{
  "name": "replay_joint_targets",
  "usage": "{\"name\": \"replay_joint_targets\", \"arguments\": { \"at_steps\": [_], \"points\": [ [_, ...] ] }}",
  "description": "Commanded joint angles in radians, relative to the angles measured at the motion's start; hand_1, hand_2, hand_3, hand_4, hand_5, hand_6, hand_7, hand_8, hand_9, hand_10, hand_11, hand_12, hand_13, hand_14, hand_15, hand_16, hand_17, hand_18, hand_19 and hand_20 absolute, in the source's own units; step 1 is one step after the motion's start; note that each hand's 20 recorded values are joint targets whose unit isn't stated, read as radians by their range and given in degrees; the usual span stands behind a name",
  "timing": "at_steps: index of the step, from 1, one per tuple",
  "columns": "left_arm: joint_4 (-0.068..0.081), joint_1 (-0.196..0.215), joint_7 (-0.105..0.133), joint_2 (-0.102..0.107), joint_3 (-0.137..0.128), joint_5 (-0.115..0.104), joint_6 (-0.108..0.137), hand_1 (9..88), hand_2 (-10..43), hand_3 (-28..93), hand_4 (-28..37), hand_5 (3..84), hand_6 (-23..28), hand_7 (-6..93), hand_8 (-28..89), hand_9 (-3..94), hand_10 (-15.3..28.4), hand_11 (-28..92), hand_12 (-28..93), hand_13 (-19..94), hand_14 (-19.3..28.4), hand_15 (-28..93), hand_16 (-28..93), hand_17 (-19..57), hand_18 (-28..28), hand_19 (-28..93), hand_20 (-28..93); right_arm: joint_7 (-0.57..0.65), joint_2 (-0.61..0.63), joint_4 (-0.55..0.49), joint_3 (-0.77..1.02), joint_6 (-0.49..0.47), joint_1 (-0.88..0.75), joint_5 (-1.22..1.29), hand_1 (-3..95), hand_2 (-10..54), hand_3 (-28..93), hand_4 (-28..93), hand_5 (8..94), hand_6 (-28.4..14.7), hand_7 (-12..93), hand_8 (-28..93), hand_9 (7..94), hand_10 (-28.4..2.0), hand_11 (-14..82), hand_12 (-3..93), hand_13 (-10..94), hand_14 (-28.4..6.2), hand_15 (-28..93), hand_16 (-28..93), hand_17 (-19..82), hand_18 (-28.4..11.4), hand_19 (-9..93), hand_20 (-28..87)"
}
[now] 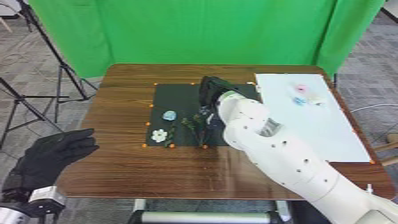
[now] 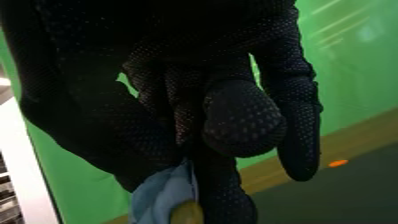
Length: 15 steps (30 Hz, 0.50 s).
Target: Arrange flowers
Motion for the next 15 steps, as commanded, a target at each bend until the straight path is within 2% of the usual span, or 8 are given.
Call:
{"name": "replay_joint_targets", "arguments": {
  "at_steps": [1,6,9,15],
  "points": [
    [0.008,-0.016,-0.007,0.02,0.005,-0.002,-0.01,27.4,5.6,79,-17.3,51.0,15.6,13.8,-8,41.4,23.2,37,11,29,28.4,61,-12,-9.4,22.6,59,16,0.004,-0.064,0.048,-0.01,0.061,0.014,-0.041,57.8,-9.5,78,-28,75.3,-1.6,40,4,87.0,-4.6,22.2,40.4,81,-3.0,68,28,32,-19.4,84,11],
    [0.014,-0.032,-0.001,0.023,0.018,-0.003,-0.009,27.4,5.6,79,-17.3,50.9,15.6,13.9,-8,41.4,23.2,37,11,29,28.4,61,-12,-9.4,22.6,59,16,0.012,-0.127,0.083,0.0,0.089,0.007,-0.049,57.6,-9.5,78,-28,75.0,-1.1,40,3,87.2,-4.3,21.9,40.0,81,-3.1,68,28,32,-19.3,84,11],
    [0.017,-0.032,0.016,0.039,0.027,-0.013,0.004,27.4,5.6,79,-17.3,50.9,15.6,13.9,-8,41.4,23.3,37,11,29,28.4,60,-12,-9.4,22.6,59,16,0.023,-0.166,0.103,0.01,0.11,-0.001,-0.042,57.1,-9.5,78,-28,74.6,-0.7,41,3,87.4,-4.0,21.3,39.3,81,-3.1,68,27,32,-19.1,84,11],
    [0.02,-0.042,0.014,0.041,0.034,-0.012,0.001,27.4,5.7,79,-17.3,51.0,15.7,13.8,-8,41.3,23.2,37,11,29,28.4,60,-12,-9.4,22.6,59,16,0.036,-0.198,0.108,0.021,0.102,-0.025,-0.045,55.6,-9.5,75,-28,73.6,-0.6,39,1,87.4,-4.3,18.6,37.2,81,-3.2,67,27,31,-18.8,84,11]
  ]
}}
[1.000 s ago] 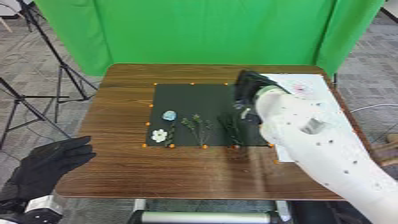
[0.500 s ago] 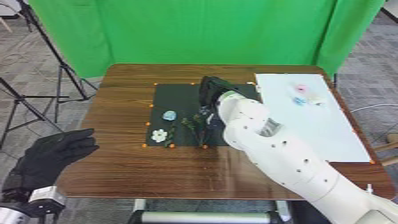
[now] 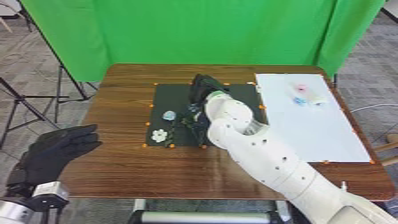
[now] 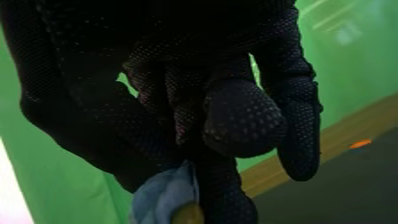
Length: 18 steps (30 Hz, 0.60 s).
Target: Arrange flowers
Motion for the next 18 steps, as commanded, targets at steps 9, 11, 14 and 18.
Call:
{"name": "replay_joint_targets", "arguments": {
  "at_steps": [9,11,14,18],
  "points": [
    [0.01,-0.019,0.005,0.007,0.015,-0.006,-0.005,27.5,5.7,79,-17.3,51.0,15.6,14.0,-8,41.4,23.2,37,11,29,28.4,61,-12,-9.4,22.5,59,16,0.018,-0.046,0.016,0.005,0.015,-0.054,-0.061,55.1,-9.5,75,-28,73.6,-0.9,38,1,87.4,-4.5,17.9,37.6,80,-3.6,67,27,31,-18.7,84,11],
    [0.011,-0.016,0.014,0.019,0.014,-0.011,-0.002,27.5,5.7,79,-17.3,51.0,15.6,14.0,-8,41.4,23.2,37,11,29,28.4,61,-12,-9.5,22.5,59,16,0.024,-0.041,0.025,-0.001,0.027,-0.053,-0.073,54.9,-9.5,75,-28,73.3,-0.9,38,1,86.9,-4.6,17.5,37.5,80,-3.7,67,27,30,-18.7,83,11],
    [0.011,-0.017,0.017,0.017,0.015,-0.01,-0.004,27.5,5.7,79,-17.2,51.0,15.6,14.0,-8,41.4,23.2,37,11,29,28.4,61,-12,-9.4,22.5,59,16,0.033,-0.045,0.034,0.007,0.033,-0.053,-0.07,54.6,-9.5,75,-28,72.7,-1.2,37,1,86.1,-5.0,17.2,37.4,79,-4.0,68,27,29,-18.7,83,11],
    [0.012,-0.018,0.014,0.014,0.017,-0.011,-0.004,27.5,5.6,79,-17.2,51.0,15.7,14.0,-8,41.3,23.2,37,11,29,28.4,61,-12,-9.4,22.5,59,16,0.031,-0.054,0.035,0.014,0.029,-0.055,-0.071,53.3,-9.5,75,-28,71.9,-1.3,37,1,85.2,-5.2,17.2,37.3,78,-4.2,68,26,29,-18.9,83,11]
  ]
}}
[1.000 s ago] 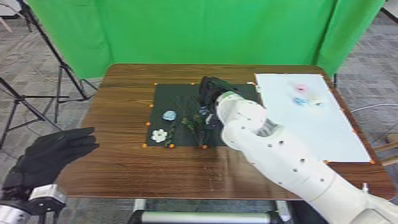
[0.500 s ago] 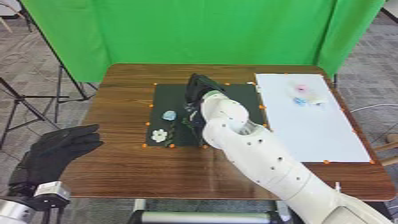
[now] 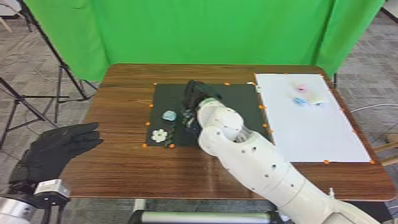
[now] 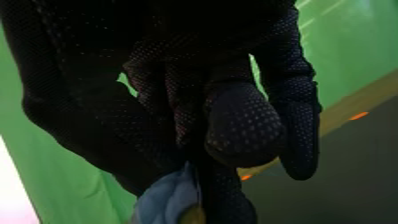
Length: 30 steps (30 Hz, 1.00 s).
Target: Arrange flowers
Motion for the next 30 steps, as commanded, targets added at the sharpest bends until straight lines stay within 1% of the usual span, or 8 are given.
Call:
{"name": "replay_joint_targets", "arguments": {
  "at_steps": [1,10,14,18,21,22,28,30],
  "points": [
    [0.004,0.002,0.004,0.001,0.005,-0.008,-0.006,27.5,5.6,79,-17.2,51.0,15.6,13.9,-8,41.3,23.3,37,11,29,28.4,61,-12,-9.4,22.5,59,16,0.01,-0.005,0.017,0.009,0.016,-0.005,-0.014,53.0,-9.5,75,-28,71.6,-1.5,37,0,84.8,-5.4,17.1,37.2,78,-4.3,68,26,28,-19.0,83,11],
    [0.002,-0.003,-0.005,-0.005,0.006,-0.005,-0.008,27.5,5.6,79,-17.2,51.0,15.6,13.8,-8,41.4,23.2,37,11,29,28.4,61,-12,-9.5,22.5,59,16,-0.007,-0.011,-0.006,0.008,-0.03,-0.011,-0.04,47.9,-9.5,75,-28,69.4,-3.3,33,-1,80.7,-8.1,19.6,34.3,74,-6.2,70,25,25,-20.3,82,12],
    [0.002,-0.004,-0.008,-0.002,0.006,-0.006,-0.009,27.5,5.6,79,-17.1,51.0,15.6,13.9,-8,41.4,23.2,37,11,29,28.4,61,-12,-9.5,22.5,59,16,-0.014,-0.007,-0.004,-0.001,-0.028,-0.006,-0.072,45.6,-9.5,77,-28,69.0,-3.3,31,0,78.6,-9.2,23.0,31.7,73,-6.7,70,25,24,-20.8,82,12],
    [0.004,-0.006,-0.001,0.009,0.01,-0.01,-0.005,27.6,5.6,79,-17.0,51.0,15.6,14.0,-8,41.4,23.2,37,11,29,28.4,61,-12,-9.5,22.5,59,16,-0.012,-0.003,0.003,-0.009,-0.028,0.004,-0.091,44.7,-9.5,77,-28,69.2,-3.5,29,0,77.9,-9.6,25.1,29.9,73,-7.1,72,25,24,-21.1,82,13],
    [0.004,-0.006,-0.007,0.008,0.01,-0.012,-0.006,27.6,5.6,79,-17.0,51.0,15.6,13.9,-8,41.5,23.2,38,11,29,28.4,61,-12,-9.4,22.6,59,16,-0.004,-0.006,0.002,-0.004,-0.041,0.003,-0.092,43.6,-9.5,78,-28,68.8,-3.5,28,-1,76.7,-10.4,27.1,28.8,72,-7.8,73,25,24,-21.6,82,13],
    [0.004,-0.003,0.0,0.014,0.01,-0.014,-0.003,27.6,5.6,79,-17.0,51.0,15.6,13.9,-8,41.4,23.2,38,11,29,28.4,61,-12,-9.4,22.6,59,16,-0.001,-0.005,0.001,-0.006,-0.04,0.005,-0.098,43.3,-9.5,78,-28,68.6,-3.4,28,-1,76.5,-10.6,27.5,28.5,72,-7.9,73,25,24,-21.8,81,13],
    [0.004,0.002,0.003,0.02,0.007,-0.018,-0.001,27.6,5.6,79,-16.9,51.0,15.6,13.9,-8,41.4,23.2,38,11,29,28.4,61,-12,-9.4,22.5,59,16,-0.001,-0.007,-0.002,-0.005,-0.074,0.0,-0.119,40.7,-9.5,80,-28,67.6,-3.3,26,-5,73.1,-12.9,34.0,25.0,69,-9.5,75,26,23,-22.7,81,14],
    [0.005,-0.004,-0.004,0.017,0.008,-0.015,-0.007,27.5,5.6,79,-16.8,50.9,15.6,13.9,-8,41.5,23.3,38,11,29,28.4,61,-12,-9.4,22.5,59,16,0.001,-0.004,-0.004,-0.006,-0.077,-0.001,-0.114,40.2,-9.5,80,-28,67.5,-3.3,25,-9,71.7,-13.6,36.6,23.8,69,-9.8,76,26,23,-22.9,81,14]
  ]
}}
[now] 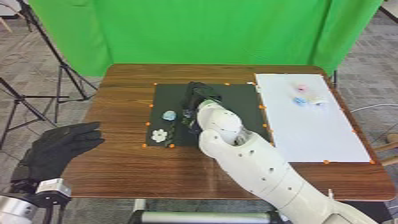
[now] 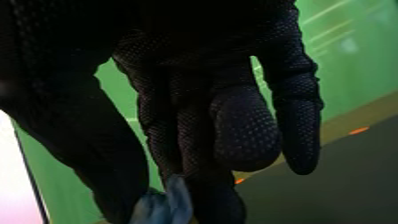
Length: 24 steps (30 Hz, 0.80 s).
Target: Arrange flowers
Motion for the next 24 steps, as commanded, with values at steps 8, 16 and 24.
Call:
{"name": "replay_joint_targets", "arguments": {
  "at_steps": [8,16,24],
  "points": [
    [0.003,-0.006,-0.025,-0.005,0.001,0.001,-0.015,27.6,5.6,79,-16.8,51.0,15.7,13.9,-8,41.5,23.2,38,11,29,28.4,61,-12,-9.4,22.6,59,16,0.009,0.008,-0.014,-0.007,-0.046,0.003,-0.043,38.8,-9.5,81,-28,67.1,-3.5,25,-14,67.6,-15.4,45.3,24.5,66,-10.6,80,27,22,-23.7,81,15],
    [-0.028,0.1,0.012,-0.019,-0.059,-0.006,0.024,27.6,5.6,79,-16.8,51.0,15.7,13.9,-8,41.5,23.2,38,11,29,28.4,61,-12,-9.4,22.6,59,16,-0.04,0.067,-0.045,-0.095,-0.089,0.112,-0.08,37.4,-9.5,82,-28,66.3,-4.1,25,-14,64.7,-16.7,46.4,20.7,65,-11.3,81,24,21,-24.4,80,15],
    [-0.047,0.14,0.035,-0.014,-0.079,-0.009,0.036,27.7,5.6,79,-16.9,51.0,15.6,13.9,-8,41.5,23.2,38,11,29,28.4,61,-12,-9.4,22.6,59,16,-0.07,0.121,-0.122,-0.022,-0.363,0.202,0.117,37.5,-9.5,83,-28,64.3,-4.4,25,-14,62.0,-17.4,42.2,19.7,63,-11.8,82,23,19,-23.9,78,15]
  ]
}}
